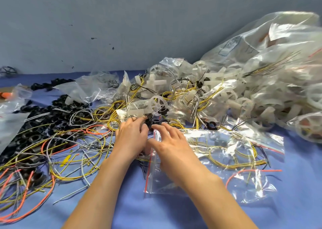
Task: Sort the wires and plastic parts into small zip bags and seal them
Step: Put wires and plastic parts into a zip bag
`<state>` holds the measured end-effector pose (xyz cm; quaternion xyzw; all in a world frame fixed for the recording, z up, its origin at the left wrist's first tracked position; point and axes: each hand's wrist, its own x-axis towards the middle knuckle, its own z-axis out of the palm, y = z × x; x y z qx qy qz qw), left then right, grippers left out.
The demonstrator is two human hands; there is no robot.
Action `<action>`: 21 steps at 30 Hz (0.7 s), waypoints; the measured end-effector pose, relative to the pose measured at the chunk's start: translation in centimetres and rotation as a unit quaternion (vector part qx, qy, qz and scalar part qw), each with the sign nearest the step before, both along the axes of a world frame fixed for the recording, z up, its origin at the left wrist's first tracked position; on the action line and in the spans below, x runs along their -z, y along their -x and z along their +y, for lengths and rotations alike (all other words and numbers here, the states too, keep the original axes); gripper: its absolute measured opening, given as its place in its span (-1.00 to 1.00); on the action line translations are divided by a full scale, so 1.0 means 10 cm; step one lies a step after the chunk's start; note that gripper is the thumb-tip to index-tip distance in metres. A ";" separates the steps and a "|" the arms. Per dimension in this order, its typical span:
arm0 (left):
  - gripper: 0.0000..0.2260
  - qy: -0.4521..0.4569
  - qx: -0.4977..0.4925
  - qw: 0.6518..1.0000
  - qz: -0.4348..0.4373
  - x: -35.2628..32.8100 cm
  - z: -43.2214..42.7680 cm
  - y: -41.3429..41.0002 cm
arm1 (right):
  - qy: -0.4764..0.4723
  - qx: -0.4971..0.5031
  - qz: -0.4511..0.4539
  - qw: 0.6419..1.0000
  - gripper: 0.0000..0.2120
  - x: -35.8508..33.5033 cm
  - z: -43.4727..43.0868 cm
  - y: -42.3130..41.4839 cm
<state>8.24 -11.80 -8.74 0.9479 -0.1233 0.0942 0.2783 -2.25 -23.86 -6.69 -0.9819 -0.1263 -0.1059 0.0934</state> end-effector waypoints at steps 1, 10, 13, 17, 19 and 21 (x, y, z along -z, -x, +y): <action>-0.64 0.015 0.004 1.000 -0.019 0.00 0.00 0.02 | -0.003 0.004 -0.002 1.000 -0.52 0.01 0.01 -0.01; -0.85 0.443 -0.030 0.895 -0.043 -0.40 0.13 0.25 | -0.064 -0.001 -0.097 0.993 -0.89 0.02 -0.03 0.08; -0.87 0.596 -0.012 0.795 0.110 -0.56 0.22 0.37 | -0.132 0.006 -0.112 0.985 -0.95 0.01 -0.05 0.11; -0.73 0.633 0.084 0.699 0.323 -0.56 0.33 0.63 | -0.254 0.027 -0.120 0.959 -0.88 0.01 -0.06 0.11; -0.76 0.608 0.107 0.684 0.389 -0.51 0.34 0.74 | -0.300 0.034 -0.124 0.945 -0.84 0.02 -0.07 0.11; -0.79 0.570 0.080 0.718 0.392 -0.47 0.34 0.78 | -0.330 0.048 -0.142 0.932 -0.79 0.01 -0.08 0.12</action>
